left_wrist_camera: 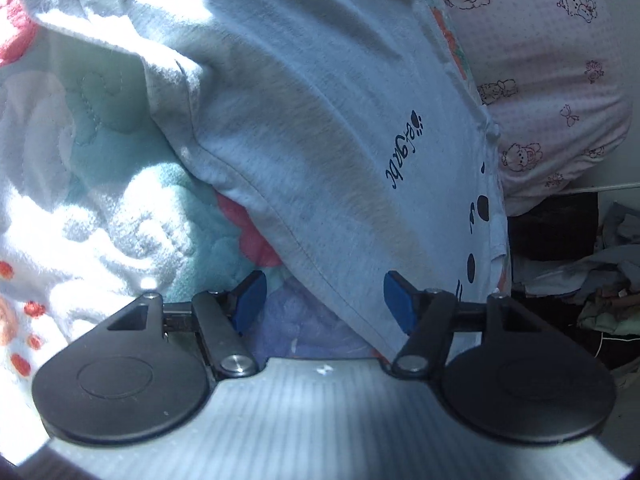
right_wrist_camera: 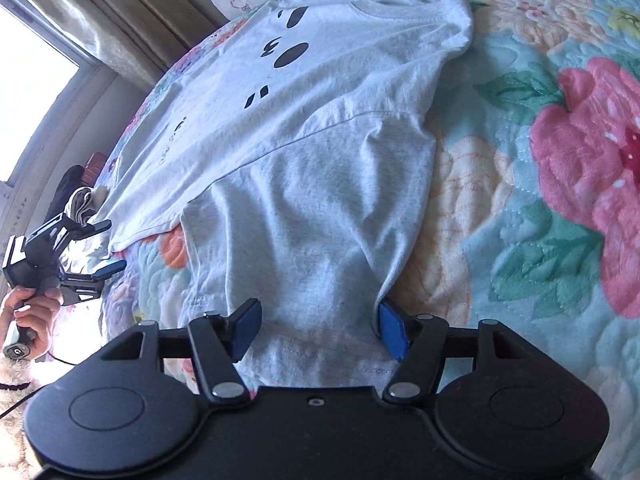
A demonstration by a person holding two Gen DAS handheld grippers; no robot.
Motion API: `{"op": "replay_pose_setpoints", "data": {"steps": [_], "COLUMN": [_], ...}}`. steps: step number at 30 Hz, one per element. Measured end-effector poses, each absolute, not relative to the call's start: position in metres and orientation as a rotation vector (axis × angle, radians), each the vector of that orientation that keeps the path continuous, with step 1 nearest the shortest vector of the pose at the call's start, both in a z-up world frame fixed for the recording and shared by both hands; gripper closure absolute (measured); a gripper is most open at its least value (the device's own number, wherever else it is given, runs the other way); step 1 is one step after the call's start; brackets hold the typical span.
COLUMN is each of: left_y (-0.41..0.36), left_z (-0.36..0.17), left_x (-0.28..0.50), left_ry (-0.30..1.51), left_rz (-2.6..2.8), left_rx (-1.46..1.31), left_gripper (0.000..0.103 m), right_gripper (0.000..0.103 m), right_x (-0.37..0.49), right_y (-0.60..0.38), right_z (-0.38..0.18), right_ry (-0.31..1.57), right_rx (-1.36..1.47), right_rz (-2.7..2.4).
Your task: Fold clothes
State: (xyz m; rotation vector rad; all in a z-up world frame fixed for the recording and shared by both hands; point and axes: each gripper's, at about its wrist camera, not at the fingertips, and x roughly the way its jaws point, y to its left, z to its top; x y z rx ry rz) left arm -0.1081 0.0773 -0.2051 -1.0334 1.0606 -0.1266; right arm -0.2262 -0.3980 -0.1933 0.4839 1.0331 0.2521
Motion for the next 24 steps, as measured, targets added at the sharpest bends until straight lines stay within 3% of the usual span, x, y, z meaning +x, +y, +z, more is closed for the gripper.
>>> {"op": "replay_pose_setpoints", "data": {"steps": [2,4,8,15,24], "left_y": [0.077,0.074,0.067,0.034,0.060], "left_z": [-0.203,-0.201,-0.187,-0.169,-0.181], "left_x": [-0.103,-0.097,-0.090,-0.064,-0.077], "left_ry": [1.046,1.043,0.993,0.907,0.955], "left_rz": [-0.103,-0.078,-0.039,0.031,-0.028], "left_rx": [-0.976,-0.902,-0.763,-0.424,-0.668], "left_gripper": [0.071,0.082,0.092,0.092,0.089], "right_gripper": [0.085,0.095,0.095,0.095,0.095], "right_x": [-0.221,-0.215,-0.194,-0.092,-0.023], "right_y": [-0.384,-0.380,-0.383,-0.375,-0.346], "right_z": [-0.189,-0.179,-0.139,-0.088,-0.098], "right_ry": [1.020,0.966,0.793,0.621,0.649], "right_rx": [0.397,0.370,0.301,0.288,0.206], "right_rz": [0.222,0.230,0.255,0.229,0.168]}}
